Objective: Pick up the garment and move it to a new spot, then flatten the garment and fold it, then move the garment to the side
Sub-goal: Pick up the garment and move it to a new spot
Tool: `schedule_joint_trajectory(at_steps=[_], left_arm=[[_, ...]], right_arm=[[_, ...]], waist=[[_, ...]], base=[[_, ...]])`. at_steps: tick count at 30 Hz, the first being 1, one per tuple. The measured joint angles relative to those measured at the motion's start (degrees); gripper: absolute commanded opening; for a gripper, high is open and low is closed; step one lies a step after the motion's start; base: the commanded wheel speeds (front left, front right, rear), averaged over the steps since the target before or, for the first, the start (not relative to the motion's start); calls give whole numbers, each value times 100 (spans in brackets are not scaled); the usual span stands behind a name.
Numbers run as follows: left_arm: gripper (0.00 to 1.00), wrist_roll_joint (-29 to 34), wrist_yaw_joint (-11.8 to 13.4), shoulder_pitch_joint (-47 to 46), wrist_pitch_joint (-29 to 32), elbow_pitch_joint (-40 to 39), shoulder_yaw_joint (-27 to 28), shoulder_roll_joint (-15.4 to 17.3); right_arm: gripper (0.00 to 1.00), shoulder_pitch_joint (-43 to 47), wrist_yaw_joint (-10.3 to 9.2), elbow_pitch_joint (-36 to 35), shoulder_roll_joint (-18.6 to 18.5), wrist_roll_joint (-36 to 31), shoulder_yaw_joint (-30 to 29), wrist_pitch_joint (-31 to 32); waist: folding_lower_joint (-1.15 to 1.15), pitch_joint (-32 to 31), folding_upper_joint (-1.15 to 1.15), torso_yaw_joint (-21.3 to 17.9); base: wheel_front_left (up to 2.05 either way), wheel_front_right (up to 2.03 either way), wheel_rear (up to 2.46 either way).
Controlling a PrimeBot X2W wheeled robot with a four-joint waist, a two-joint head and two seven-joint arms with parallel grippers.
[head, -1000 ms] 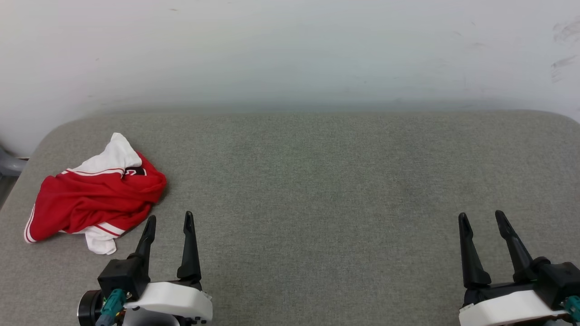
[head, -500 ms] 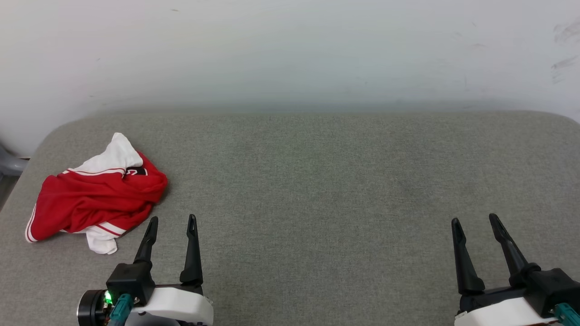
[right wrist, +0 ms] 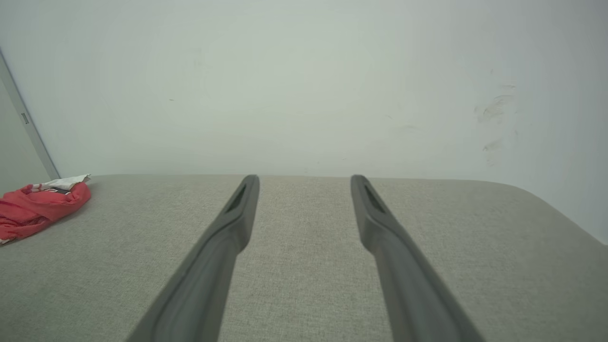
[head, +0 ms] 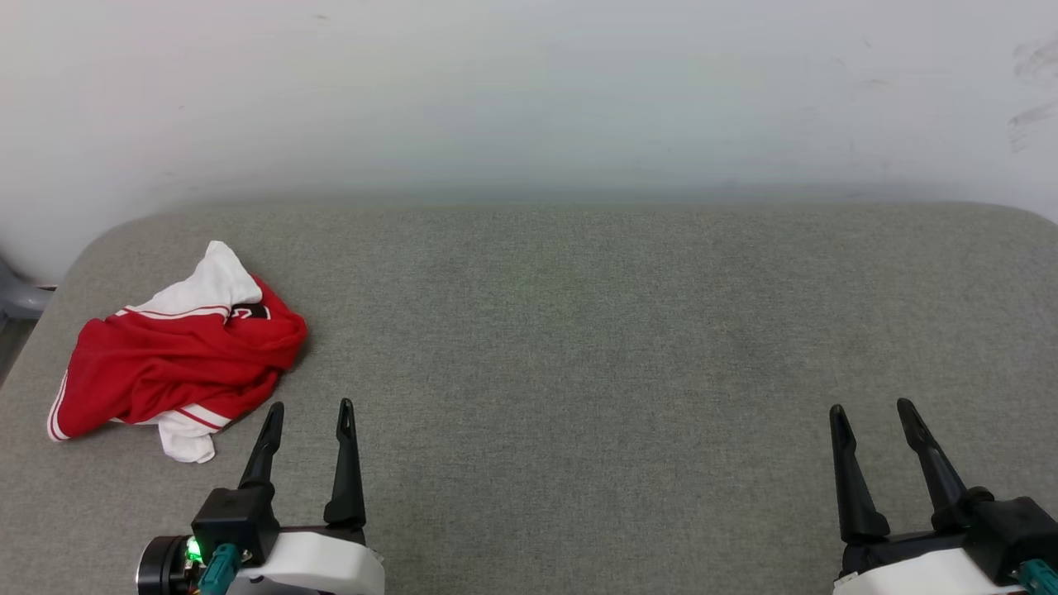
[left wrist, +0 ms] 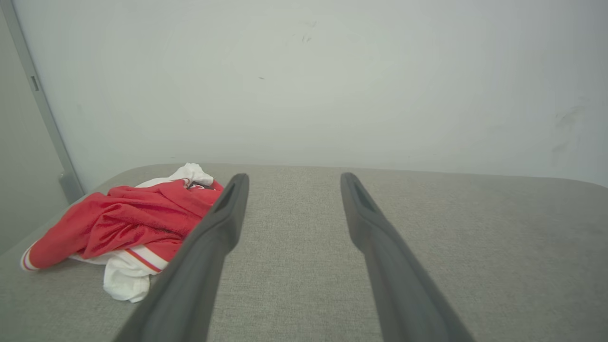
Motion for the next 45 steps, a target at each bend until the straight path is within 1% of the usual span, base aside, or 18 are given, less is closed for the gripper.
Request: schedule_joint_trajectory(at_steps=[5,18,27,36,45], left_arm=[[100,-138,-2,13,0,58,-1,-1],[100,-231,0,13,0,144,-44,-2],[100,-213,7,2,0,159,5,-2],[100,-133,63,-17,0,146,102,-3],[100,-116,71,-15,0,144,260,-3]], right_arm=[[100,7,0,53,0,108,-9,1],[100,16,0,99,0,200,-7,0],[100,34,0,92,0,225,13,1],[100,74,0,54,-1,222,69,0],[100,86,0,30,-1,188,134,0]], waist=[[0,0,0,-14],[0,12,0,3],[0,1,0,123],[0,7,0,509],[0,39,0,1172]], base=[[0,0,0],[0,0,0],[0,0,0],[0,0,0],[0,0,0]])
